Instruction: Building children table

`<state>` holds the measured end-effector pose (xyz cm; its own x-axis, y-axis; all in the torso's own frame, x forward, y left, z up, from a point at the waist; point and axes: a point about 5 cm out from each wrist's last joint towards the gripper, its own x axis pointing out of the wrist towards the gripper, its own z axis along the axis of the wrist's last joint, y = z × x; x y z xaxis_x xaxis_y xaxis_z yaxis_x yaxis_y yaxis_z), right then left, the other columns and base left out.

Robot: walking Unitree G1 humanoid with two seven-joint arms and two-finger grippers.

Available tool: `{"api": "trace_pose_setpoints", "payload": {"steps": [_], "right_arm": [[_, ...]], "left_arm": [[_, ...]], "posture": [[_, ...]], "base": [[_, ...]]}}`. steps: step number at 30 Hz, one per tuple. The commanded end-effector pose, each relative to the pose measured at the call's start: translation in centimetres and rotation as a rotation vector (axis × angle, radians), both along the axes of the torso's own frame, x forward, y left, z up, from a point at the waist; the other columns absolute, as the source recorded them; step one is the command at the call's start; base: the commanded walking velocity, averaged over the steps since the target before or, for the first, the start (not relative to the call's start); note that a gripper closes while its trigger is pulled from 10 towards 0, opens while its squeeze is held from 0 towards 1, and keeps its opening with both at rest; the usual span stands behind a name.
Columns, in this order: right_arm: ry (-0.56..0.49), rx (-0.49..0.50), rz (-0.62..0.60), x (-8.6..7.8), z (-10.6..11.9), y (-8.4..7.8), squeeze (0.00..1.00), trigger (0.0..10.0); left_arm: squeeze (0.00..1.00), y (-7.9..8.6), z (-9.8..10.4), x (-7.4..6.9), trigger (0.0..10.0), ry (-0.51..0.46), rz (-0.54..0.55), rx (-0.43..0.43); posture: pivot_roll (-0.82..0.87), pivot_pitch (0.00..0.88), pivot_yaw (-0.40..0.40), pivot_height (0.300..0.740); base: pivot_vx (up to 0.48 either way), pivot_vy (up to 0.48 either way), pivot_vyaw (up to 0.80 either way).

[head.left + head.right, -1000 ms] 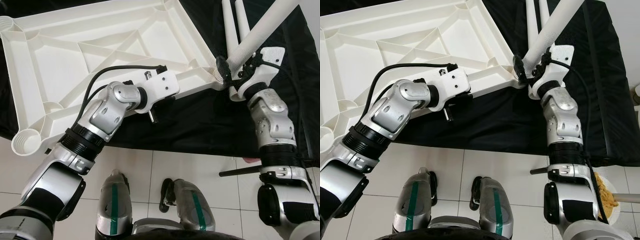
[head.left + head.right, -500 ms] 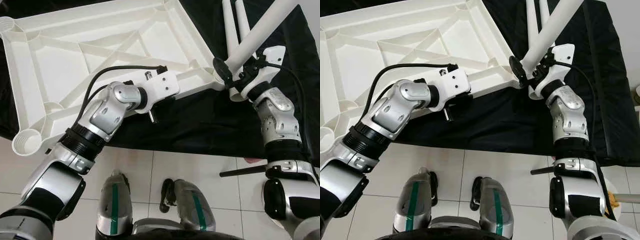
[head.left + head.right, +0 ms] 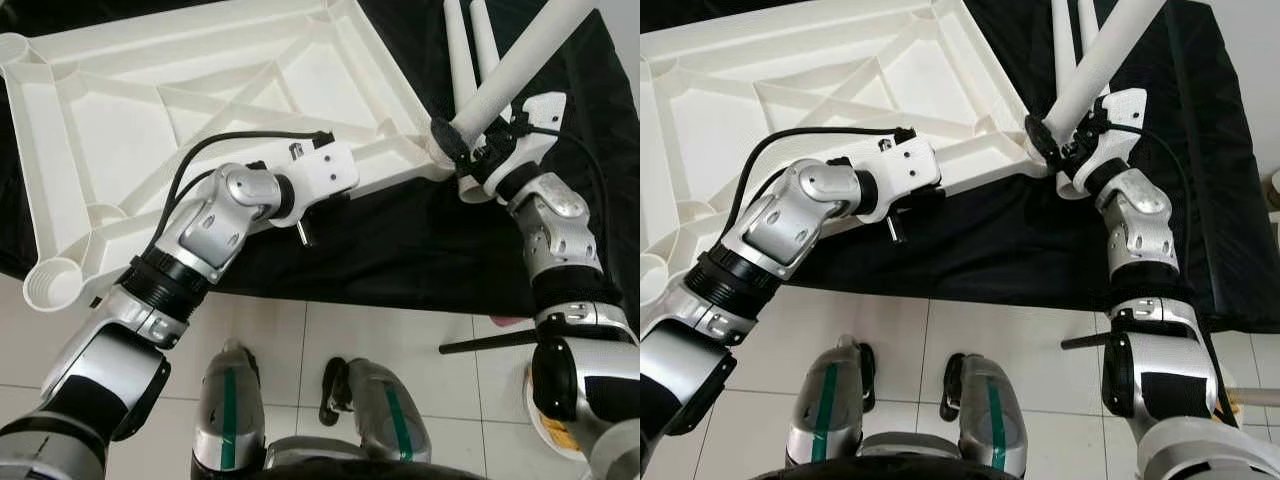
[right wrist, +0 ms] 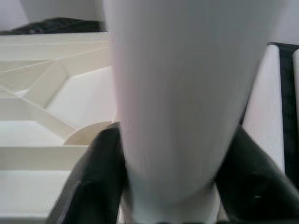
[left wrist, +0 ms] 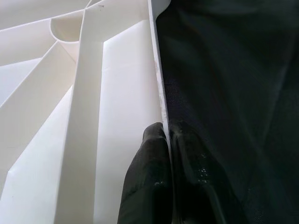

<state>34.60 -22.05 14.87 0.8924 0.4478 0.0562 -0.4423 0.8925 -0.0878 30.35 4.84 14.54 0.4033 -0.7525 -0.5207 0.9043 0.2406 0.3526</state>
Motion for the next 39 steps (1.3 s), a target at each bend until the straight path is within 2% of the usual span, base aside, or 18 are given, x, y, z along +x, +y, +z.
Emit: {"api": "trace_pose_setpoints", "payload": {"steps": [1,10,11,13,14,32,34,36,38,39], "right_arm": [[0.001,-0.017,-0.005,0.1,-0.1,-0.4,0.0,0.0],[-0.003,-0.011,0.002,0.2,-0.2,-0.4,0.0,0.0],[-0.004,-0.012,0.001,0.2,-0.2,-0.4,0.0,4.7],[-0.005,-0.012,-0.001,0.2,-0.3,-0.4,0.0,4.7],[-0.005,-0.011,-0.007,0.2,-0.4,-0.4,0.0,10.0],[-0.027,0.052,-0.127,-0.4,-0.9,-0.6,0.0,10.0],[-0.041,0.082,-0.18,-0.6,-0.9,-0.2,0.0,10.0],[-0.041,0.082,-0.18,-0.6,-0.9,-0.2,0.0,10.0],[-0.056,0.106,-0.267,-1.1,-1.2,0.3,0.0,10.0],[-0.056,0.106,-0.267,-1.1,-1.2,0.3,0.0,10.0]], "left_arm": [[0.0,0.1,-1.7,-0.9,10.0,0.09,-0.055,0.072],[0.0,0.2,-1.7,-0.9,10.0,0.09,-0.054,0.068],[0.0,0.2,-1.7,-0.9,10.0,0.091,-0.055,0.067],[0.0,0.2,-1.7,-0.9,10.0,0.091,-0.055,0.067],[0.0,0.2,-1.7,-0.9,10.0,0.092,-0.055,0.067],[0.0,0.1,-1.6,-1.1,10.0,0.095,-0.058,0.064],[0.0,0.2,-1.7,-1.2,10.0,0.097,-0.058,0.064],[0.0,0.2,-1.7,-1.2,10.0,0.097,-0.058,0.064],[0.0,0.2,-1.7,-1.2,10.0,0.097,-0.059,0.065],[0.0,0.2,-1.7,-1.2,10.0,0.097,-0.059,0.065]], "posture": [[0.08,0.063,-0.049,0.74],[0.08,0.067,-0.053,0.74],[0.08,0.068,-0.054,0.74],[0.08,0.068,-0.054,0.74],[0.07,0.069,-0.054,0.74],[0.08,0.077,-0.061,0.74],[0.08,0.076,-0.061,0.74],[0.08,0.076,-0.061,0.74],[0.08,0.072,-0.062,0.74],[0.08,0.072,-0.062,0.74]], "base": [[0.0,0.0,0.0],[0.0,0.0,0.0],[0.0,0.0,0.0],[0.0,0.0,0.0],[0.0,0.0,0.0],[0.0,0.0,0.0],[0.0,0.0,0.0],[0.0,0.0,0.0],[0.0,0.0,0.0],[0.0,0.0,0.0]]}}
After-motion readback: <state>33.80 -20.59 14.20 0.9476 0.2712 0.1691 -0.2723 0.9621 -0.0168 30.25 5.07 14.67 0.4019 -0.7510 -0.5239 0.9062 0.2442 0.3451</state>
